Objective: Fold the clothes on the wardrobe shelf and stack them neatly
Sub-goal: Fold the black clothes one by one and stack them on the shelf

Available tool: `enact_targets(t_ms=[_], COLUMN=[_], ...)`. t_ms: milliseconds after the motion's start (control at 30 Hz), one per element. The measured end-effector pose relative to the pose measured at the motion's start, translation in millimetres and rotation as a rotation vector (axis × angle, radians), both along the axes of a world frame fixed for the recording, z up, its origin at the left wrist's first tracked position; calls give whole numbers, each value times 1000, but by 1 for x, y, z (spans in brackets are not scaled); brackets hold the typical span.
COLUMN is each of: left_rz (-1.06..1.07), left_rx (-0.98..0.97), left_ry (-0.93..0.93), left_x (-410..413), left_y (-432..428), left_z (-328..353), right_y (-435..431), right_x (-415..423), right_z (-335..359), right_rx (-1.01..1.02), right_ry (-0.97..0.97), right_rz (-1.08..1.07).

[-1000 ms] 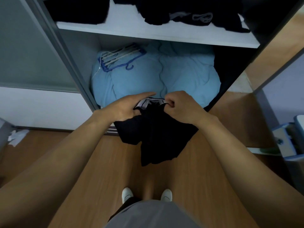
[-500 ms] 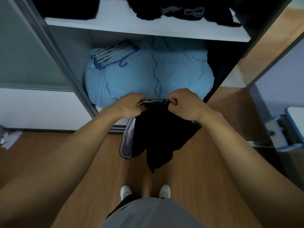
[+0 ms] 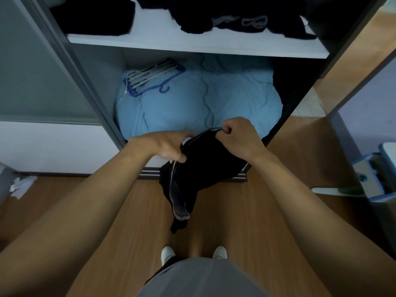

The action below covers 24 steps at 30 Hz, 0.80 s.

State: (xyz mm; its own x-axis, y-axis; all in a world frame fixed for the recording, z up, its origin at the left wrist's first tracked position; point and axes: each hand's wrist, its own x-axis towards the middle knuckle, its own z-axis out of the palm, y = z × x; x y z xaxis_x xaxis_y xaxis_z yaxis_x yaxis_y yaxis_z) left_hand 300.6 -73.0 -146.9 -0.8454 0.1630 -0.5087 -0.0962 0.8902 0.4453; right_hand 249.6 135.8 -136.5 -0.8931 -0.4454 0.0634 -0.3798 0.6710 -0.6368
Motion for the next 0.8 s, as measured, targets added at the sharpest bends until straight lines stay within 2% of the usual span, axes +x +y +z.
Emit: enact_targets(t_ms=[100, 233, 267, 333, 467, 600, 667, 800], left_rz=[-37, 7, 27, 128, 464, 698, 802, 1003], left_rx=[60, -135, -122, 33, 388, 594, 660, 766], left_ry=[-41, 207, 256, 313, 339, 309, 272, 210], left_x=[-2, -9, -12, -17, -26, -32, -34, -37], left_y=[9, 19, 19, 19, 22, 30, 31, 31], left_z=[-4, -14, -17, -20, -12, -8, -7, -8], right_y=[-7, -6, -4, 5, 27, 39, 38, 29], right_x=[-1, -5, -6, -8, -8, 1, 5, 15], right_z=[6, 13, 14, 16, 5, -22, -35, -52], right_rx=[-39, -55, -47, -18, 85, 140, 87, -94], right_ry=[-17, -6, 2, 21, 64, -92, -158, -137], right_rz=[-21, -9, -4, 3, 12, -45, -60, 36])
